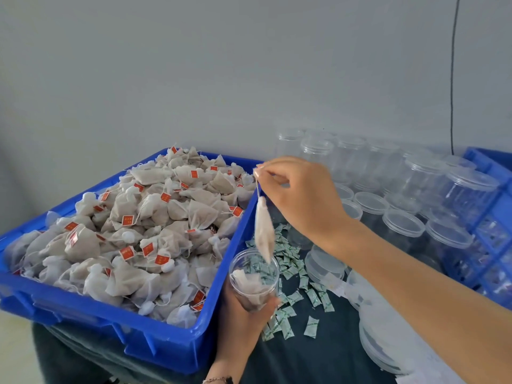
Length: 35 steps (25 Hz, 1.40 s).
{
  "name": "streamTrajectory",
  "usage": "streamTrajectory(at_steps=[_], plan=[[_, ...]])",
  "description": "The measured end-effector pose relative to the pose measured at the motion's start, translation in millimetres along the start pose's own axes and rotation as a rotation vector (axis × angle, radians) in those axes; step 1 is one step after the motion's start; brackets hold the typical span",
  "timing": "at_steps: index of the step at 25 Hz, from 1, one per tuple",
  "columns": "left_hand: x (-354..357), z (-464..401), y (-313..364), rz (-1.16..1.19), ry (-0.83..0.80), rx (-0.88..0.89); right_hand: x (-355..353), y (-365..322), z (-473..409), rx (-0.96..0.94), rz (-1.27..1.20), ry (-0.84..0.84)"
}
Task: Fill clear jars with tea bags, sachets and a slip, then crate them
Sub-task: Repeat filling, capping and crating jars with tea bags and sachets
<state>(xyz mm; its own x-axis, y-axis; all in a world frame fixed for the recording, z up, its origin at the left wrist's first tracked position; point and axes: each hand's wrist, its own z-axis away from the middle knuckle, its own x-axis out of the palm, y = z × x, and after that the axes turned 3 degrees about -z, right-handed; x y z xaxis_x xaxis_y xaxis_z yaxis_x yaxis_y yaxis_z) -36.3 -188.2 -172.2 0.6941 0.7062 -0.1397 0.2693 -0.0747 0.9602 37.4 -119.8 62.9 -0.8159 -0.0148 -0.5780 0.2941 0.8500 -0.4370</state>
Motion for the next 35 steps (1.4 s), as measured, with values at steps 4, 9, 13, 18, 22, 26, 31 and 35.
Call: streamTrajectory(at_steps=[4,9,13,18,22,26,31,35], plan=[[-0.1,-0.7,-3.1,-0.019,0.007,0.021,10.2,15.3,19.5,0.051,0.094,-0.152],[-0.3,-2.7,-7.4,-0.004,-0.011,0.043,21.1,19.2,26.0,0.086,0.086,-0.236],[-0.3,-2.9,-5.4,-0.001,0.006,0.076,11.6,17.3,16.0,-0.007,0.010,-0.089],[-0.8,-3.4,-1.7,-0.038,0.024,0.126,21.2,26.6,32.3,0.079,0.080,-0.424],[-0.5,-8.2,-12.8,-0.051,-0.015,0.123,38.6,31.3,55.9,0.156,0.133,-0.873],[2.0,-4.2,-20.2,-0.219,-0.046,0.140,63.0,30.5,76.0,-0.034,0.444,-1.068],[-1.4,-4.7,-3.8,-0.011,-0.011,0.140,43.5,47.1,64.3,0.173,-0.035,-0.369],[-1.4,-2.7,-2.7,-0.034,0.006,0.162,40.6,93.9,88.0,0.360,0.083,-0.156]])
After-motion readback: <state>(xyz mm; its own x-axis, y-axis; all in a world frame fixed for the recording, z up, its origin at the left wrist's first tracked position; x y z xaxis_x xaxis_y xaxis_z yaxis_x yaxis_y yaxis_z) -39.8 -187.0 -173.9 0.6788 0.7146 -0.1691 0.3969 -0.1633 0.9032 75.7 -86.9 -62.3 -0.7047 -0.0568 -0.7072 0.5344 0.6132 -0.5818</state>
